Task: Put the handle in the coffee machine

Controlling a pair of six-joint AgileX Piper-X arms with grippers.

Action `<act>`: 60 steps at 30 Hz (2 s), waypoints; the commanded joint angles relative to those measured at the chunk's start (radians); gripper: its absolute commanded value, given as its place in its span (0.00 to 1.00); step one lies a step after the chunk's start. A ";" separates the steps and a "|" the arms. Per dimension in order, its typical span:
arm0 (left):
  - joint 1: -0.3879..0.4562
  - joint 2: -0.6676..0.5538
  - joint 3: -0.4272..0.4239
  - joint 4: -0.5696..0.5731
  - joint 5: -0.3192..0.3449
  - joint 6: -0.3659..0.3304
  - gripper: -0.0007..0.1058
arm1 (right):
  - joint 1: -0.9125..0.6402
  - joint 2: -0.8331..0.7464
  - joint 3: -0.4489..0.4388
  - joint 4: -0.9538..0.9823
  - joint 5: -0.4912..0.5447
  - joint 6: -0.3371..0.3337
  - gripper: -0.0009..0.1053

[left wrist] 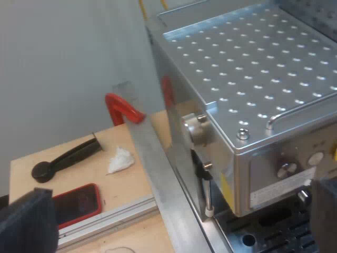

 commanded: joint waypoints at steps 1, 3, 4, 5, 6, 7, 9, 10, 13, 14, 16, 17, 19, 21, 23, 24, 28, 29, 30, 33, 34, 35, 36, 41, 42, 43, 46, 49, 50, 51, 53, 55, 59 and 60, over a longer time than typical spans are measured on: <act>0.001 -0.035 -0.008 -0.005 0.034 -0.010 1.00 | -0.042 -0.087 0.047 0.003 -0.013 -0.033 0.67; 0.001 -0.052 -0.008 -0.003 0.040 -0.010 1.00 | -0.043 -0.126 0.072 0.003 -0.013 -0.042 0.67; 0.001 -0.080 -0.008 0.001 0.045 -0.010 1.00 | -0.043 -0.156 0.085 0.003 -0.013 -0.042 0.67; 0.001 -0.084 -0.008 0.002 0.047 -0.010 1.00 | -0.043 -0.190 0.106 0.003 -0.013 -0.042 0.67; 0.001 -0.094 -0.008 0.002 0.058 -0.010 1.00 | -0.043 -0.245 0.133 0.003 -0.013 -0.042 0.67; 0.001 -0.101 -0.008 0.002 0.061 -0.010 1.00 | -0.043 -0.260 0.138 0.003 -0.013 -0.042 0.67; 0.001 -0.164 0.013 0.011 0.083 -0.010 1.00 | -0.043 -0.346 0.172 0.003 -0.013 -0.042 0.67; 0.001 -0.198 0.028 0.027 0.084 -0.010 1.00 | -0.043 -0.367 0.180 0.003 -0.013 -0.042 0.67; 0.001 -0.256 0.056 0.070 0.084 -0.010 1.00 | -0.043 -0.424 0.200 0.003 -0.013 -0.042 0.67; 0.001 -0.285 0.073 0.088 0.084 -0.010 1.00 | -0.043 -0.446 0.207 0.003 -0.013 -0.042 0.67; 0.001 -0.374 0.124 0.132 0.084 -0.010 1.00 | -0.043 -0.565 0.238 0.003 -0.013 -0.042 0.67; 0.001 -0.410 0.145 0.143 0.084 -0.010 1.00 | -0.043 -0.603 0.246 0.003 -0.013 -0.042 0.67; 0.001 -0.473 0.184 0.152 0.084 -0.010 1.00 | -0.043 -0.655 0.257 0.005 -0.013 -0.042 0.67; 0.001 -0.527 0.216 0.167 0.084 -0.010 1.00 | -0.043 -0.698 0.268 0.013 -0.013 -0.042 0.67; 0.001 -0.606 0.259 0.198 0.084 -0.008 1.00 | -0.043 -0.752 0.278 0.033 -0.013 -0.042 0.67; 0.001 -0.624 0.269 0.207 0.084 -0.002 1.00 | -0.043 -0.771 0.281 0.039 -0.013 -0.042 0.67; 0.001 -0.732 0.312 0.280 0.084 0.045 1.00 | -0.043 -0.791 0.264 0.089 0.007 -0.042 0.67; 0.001 -0.748 0.313 0.310 0.084 0.050 1.00 | -0.043 -0.792 0.265 0.091 0.007 -0.042 0.67; 0.001 -0.758 0.315 0.327 0.084 0.052 1.00 | -0.043 -0.792 0.268 0.091 0.007 -0.042 0.67; 0.001 -0.805 0.315 0.397 0.084 0.060 1.00 | -0.043 -0.794 0.272 0.093 0.007 -0.041 0.67; 0.001 -0.821 0.315 0.418 0.084 0.060 1.00 | -0.043 -0.794 0.274 0.093 0.007 -0.041 0.67; 0.001 -0.822 0.315 0.439 0.082 0.060 1.00 | -0.043 -0.794 0.275 0.093 0.007 -0.041 0.67; 0.001 -0.822 0.315 0.439 0.082 0.060 1.00 | -0.043 -0.794 0.278 0.093 0.007 -0.041 0.67; 0.001 -0.822 0.316 0.472 0.077 0.052 1.00 | -0.043 -0.794 0.299 0.095 0.007 -0.041 0.67; 0.001 -0.822 0.317 0.468 0.075 0.052 1.00 | -0.043 -0.794 0.305 0.095 0.007 -0.041 0.67; 0.001 -0.820 0.324 0.457 0.075 0.052 1.00 | -0.043 -0.794 0.316 0.090 0.004 -0.041 0.67; 0.001 -0.819 0.342 0.428 0.073 0.048 1.00 | -0.039 -0.791 0.363 0.073 -0.011 -0.041 0.67; 0.001 -0.819 0.375 0.383 0.047 0.017 1.00 | -0.039 -0.791 0.404 0.059 -0.055 -0.041 0.67; 0.001 -0.819 0.459 0.277 -0.036 -0.078 1.00 | -0.039 -0.791 0.426 0.046 -0.087 -0.041 0.67; 0.001 -0.819 0.475 0.265 -0.041 -0.088 1.00 | -0.039 -0.791 0.440 0.040 -0.111 -0.041 0.67; 0.001 -0.818 0.499 0.230 -0.046 -0.101 1.00 | -0.039 -0.791 0.475 0.021 -0.161 -0.041 0.67; 0.001 -0.818 0.513 0.215 -0.045 -0.107 1.00 | -0.039 -0.789 0.504 0.008 -0.182 -0.041 0.67; -0.002 -0.817 0.622 0.093 -0.043 -0.107 1.00 | -0.039 -0.790 0.571 0.008 -0.199 -0.041 0.67; -0.003 -0.817 0.628 0.089 -0.041 -0.107 1.00 | -0.039 -0.790 0.579 0.008 -0.201 -0.037 0.67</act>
